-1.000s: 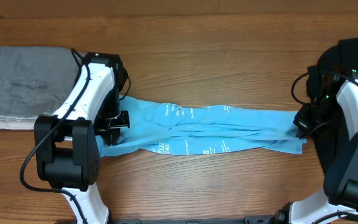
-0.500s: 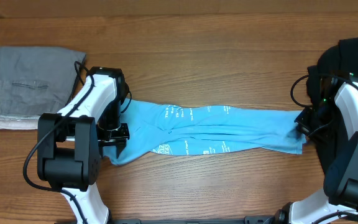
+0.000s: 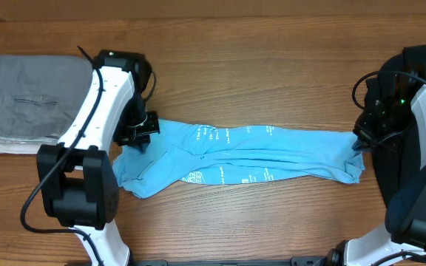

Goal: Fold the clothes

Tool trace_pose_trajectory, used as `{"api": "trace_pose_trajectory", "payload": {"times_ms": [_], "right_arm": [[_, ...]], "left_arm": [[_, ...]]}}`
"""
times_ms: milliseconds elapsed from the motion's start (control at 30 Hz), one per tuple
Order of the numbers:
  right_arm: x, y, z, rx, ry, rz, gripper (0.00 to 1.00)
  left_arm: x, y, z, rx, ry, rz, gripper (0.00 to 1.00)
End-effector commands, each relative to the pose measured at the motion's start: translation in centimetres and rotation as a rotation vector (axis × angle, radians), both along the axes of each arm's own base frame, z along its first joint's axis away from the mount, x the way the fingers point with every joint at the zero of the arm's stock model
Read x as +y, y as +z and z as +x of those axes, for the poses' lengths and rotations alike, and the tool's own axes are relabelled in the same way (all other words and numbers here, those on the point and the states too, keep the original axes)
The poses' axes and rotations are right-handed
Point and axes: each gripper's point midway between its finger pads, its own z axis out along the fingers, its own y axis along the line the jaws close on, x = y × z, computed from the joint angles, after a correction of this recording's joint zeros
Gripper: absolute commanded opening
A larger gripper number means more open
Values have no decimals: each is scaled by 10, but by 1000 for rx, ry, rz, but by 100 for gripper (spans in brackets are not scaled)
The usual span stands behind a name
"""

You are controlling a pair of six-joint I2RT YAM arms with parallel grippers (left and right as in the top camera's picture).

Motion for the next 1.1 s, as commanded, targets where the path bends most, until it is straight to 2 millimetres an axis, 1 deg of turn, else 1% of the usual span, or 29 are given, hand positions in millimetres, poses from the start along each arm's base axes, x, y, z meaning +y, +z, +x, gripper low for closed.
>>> {"api": "trace_pose_trajectory", "payload": {"times_ms": [0,133,167,267,333,400,633,800,900,1000,1067], "right_arm": [[10,-10,-7,6,24,44,4],[15,-36,-13,15,26,47,4],[17,-47,-14,15,20,42,4],[19,-62,-15,5,16,37,4],[20,-68,-16,16,-24,32,4],[20,-71,-14,9,-28,28,4],[21,-88,-1,-38,-87,-2,4],[24,-102,12,-79,-63,-18,4],[24,-109,24,-113,-48,-33,4],[24,-117,31,-129,-39,-42,4],[25,-122,35,-137,-32,-47,4]], "left_arm": [[-26,-4,-8,4,-64,-66,4],[-32,-29,-16,14,-89,-63,4],[-31,-40,-19,15,-89,-63,4],[-25,-57,-17,-5,-81,-53,5],[-18,-68,-11,-39,-78,-29,4],[-13,-75,-4,-76,-73,-16,4],[-3,-82,27,-198,-39,15,4],[1,-92,45,-257,-15,31,4],[1,-105,52,-262,-11,30,4],[1,-120,57,-260,-23,30,4],[5,-129,61,-265,-22,47,4]]}}
